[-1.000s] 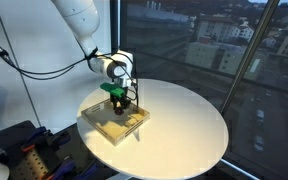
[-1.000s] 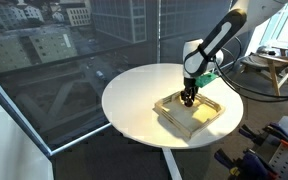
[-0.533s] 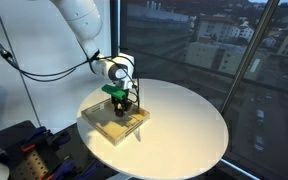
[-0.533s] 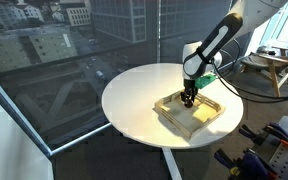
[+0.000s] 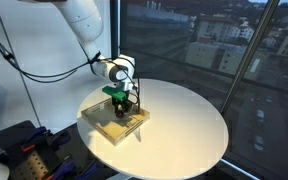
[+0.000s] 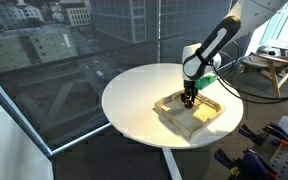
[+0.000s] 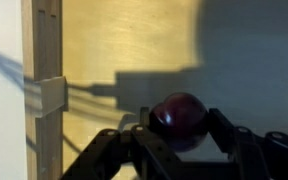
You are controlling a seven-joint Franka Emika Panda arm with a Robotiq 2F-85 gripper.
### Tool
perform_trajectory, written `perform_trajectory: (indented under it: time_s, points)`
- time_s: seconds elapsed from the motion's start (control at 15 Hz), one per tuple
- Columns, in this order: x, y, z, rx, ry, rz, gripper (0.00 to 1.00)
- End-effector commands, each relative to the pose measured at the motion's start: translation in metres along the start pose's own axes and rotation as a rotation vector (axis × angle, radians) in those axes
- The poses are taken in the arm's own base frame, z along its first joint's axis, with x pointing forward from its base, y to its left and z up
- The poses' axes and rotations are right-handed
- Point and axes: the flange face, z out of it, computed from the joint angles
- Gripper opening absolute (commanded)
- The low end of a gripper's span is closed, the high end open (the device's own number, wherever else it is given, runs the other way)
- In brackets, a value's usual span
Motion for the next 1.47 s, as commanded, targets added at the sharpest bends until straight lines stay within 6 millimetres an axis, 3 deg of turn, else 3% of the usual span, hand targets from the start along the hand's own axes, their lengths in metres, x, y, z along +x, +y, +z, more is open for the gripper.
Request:
perform_trajectory:
  time_s: [0.0,0.07,0.27,0.8,1.4]
  points:
    - [0.006,0.003,-0.002,-0.008,0.007,0.003,0.7]
    - [0.006,0.003,-0.002,-0.008,0.007,0.004,0.85]
    - [0.006,0.004,-0.003,-0.007,0.006,0.006,1.0]
    - [0.005,0.004,-0.008,-0.006,0.009,0.005,1.0]
    - [0.008,0.004,-0.035,-0.009,0.051,0.007,1.0]
